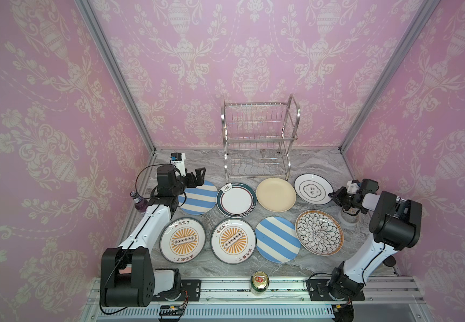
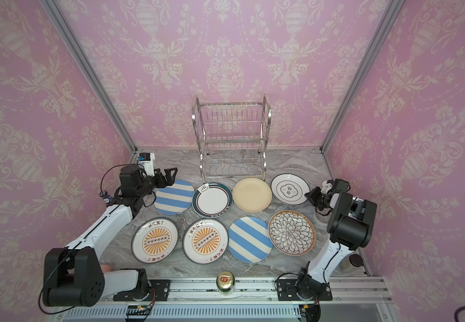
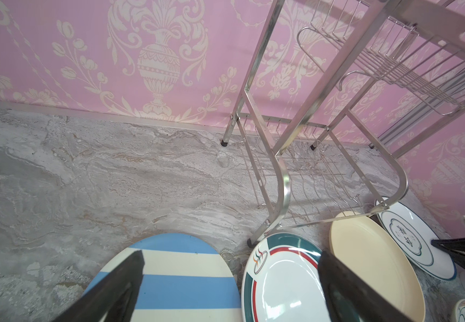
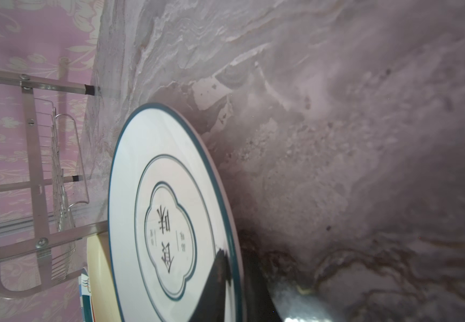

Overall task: Load the plates into the dish rack
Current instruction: 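Lift the white character plate upright with the right gripper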

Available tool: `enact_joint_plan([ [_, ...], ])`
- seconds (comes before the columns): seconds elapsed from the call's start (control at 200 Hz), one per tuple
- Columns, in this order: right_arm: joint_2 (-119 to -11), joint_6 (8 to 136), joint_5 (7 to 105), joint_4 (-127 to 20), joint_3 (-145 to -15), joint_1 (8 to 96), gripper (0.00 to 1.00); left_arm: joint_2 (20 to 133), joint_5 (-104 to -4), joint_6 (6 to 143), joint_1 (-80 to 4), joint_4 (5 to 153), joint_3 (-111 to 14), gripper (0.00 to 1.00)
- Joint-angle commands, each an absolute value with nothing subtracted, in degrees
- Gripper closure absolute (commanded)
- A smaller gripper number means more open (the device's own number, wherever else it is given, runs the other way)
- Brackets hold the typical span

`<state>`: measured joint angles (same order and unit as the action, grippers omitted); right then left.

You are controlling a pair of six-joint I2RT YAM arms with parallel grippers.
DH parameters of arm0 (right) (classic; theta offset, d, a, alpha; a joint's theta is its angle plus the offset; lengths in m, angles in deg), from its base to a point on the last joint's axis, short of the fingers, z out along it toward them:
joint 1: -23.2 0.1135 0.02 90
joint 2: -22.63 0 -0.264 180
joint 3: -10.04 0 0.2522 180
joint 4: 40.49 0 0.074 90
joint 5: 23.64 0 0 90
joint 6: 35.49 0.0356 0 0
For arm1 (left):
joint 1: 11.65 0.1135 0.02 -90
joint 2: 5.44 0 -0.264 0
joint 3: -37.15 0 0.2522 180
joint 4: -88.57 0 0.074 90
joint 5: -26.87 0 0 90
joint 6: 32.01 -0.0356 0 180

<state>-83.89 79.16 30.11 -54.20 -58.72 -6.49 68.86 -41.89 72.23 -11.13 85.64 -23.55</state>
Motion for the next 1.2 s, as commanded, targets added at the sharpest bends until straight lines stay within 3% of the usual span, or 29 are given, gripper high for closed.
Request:
enact_joint_plan([
  [0.0, -82.8, 77.9, 35.0, -59.0, -59.3, -6.4, 0.92, 69.4, -40.1, 70.9, -11.6, 84.0, -26.0, 0.01],
  [0.24, -76.3, 72.2, 44.3, -68.9, -62.4, -6.3, 1.0, 69.5, -39.6, 71.3, -11.8, 84.3, -27.0, 0.01],
  [0.836, -50.1, 67.0, 59.0, -89.0, -70.4, -4.7, 1.0, 71.5, -35.8, 72.8, -12.0, 89.9, -29.8, 0.01],
  [1.191, -39.5, 65.8, 70.7, -98.5, -86.4, 6.5, 1.0, 75.3, -34.7, 70.0, -12.0, 89.7, -33.6, 0.01],
])
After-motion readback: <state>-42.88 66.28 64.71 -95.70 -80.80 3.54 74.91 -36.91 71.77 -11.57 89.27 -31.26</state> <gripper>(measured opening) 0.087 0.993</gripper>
